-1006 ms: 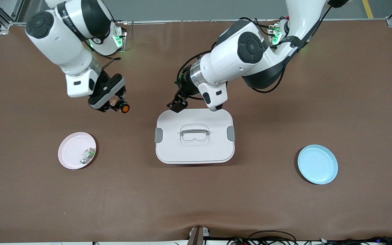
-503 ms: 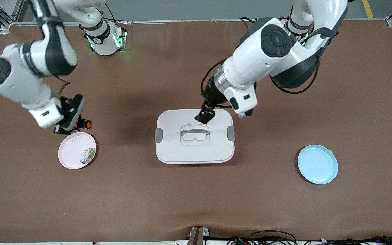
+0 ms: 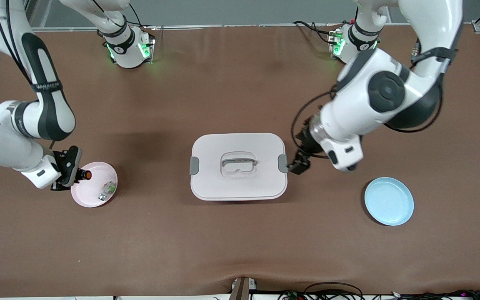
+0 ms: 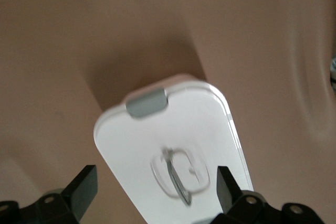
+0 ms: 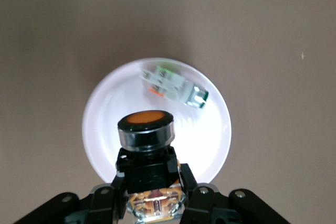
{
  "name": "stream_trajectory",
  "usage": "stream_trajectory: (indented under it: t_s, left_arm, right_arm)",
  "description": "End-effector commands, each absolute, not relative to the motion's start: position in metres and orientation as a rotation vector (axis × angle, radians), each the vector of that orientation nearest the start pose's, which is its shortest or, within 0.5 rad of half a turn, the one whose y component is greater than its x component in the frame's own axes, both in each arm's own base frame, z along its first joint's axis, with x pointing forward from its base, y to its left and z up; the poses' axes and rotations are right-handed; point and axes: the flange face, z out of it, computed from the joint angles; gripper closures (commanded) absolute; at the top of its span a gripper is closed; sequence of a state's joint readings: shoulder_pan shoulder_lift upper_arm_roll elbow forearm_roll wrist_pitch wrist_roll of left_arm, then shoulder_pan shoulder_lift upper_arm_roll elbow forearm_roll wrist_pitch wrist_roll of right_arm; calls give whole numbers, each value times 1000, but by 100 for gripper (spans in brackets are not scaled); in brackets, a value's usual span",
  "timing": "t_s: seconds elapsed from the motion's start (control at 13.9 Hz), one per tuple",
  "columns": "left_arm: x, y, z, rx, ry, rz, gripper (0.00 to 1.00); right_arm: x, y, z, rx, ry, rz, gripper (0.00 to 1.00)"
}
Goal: Transfer orange switch to right arm and place
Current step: 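Open the left gripper and carry the switch toward the pink plate with the right gripper, then lower the switch onto the pink plate while the left gripper withdraws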
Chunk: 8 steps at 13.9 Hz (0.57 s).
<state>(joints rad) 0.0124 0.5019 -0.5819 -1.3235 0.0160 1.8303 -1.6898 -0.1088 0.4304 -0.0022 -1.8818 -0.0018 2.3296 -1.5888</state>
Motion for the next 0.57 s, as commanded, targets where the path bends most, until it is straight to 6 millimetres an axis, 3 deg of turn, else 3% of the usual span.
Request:
stream_trajectory:
  t_s: [0.0,0.22,0.36,0.5]
  left_arm:
    - [645,-245,484,-2787,-1738,297,0]
    - [657,-197,465,-2838,-1557,222,0]
    - [659,-181,462,-2872,-1392,174,0]
    - [663,-150,462,-2878,-1254,124,0]
  right_arm:
    - [644,-76,253,-2339,-2147,-17,100]
    - [643,-82,231,-2428,-2053,-11,100]
    - [641,-81,228,-2471,-2002,-4,100]
    - [636,-81,222,-2519,-1928,13,100]
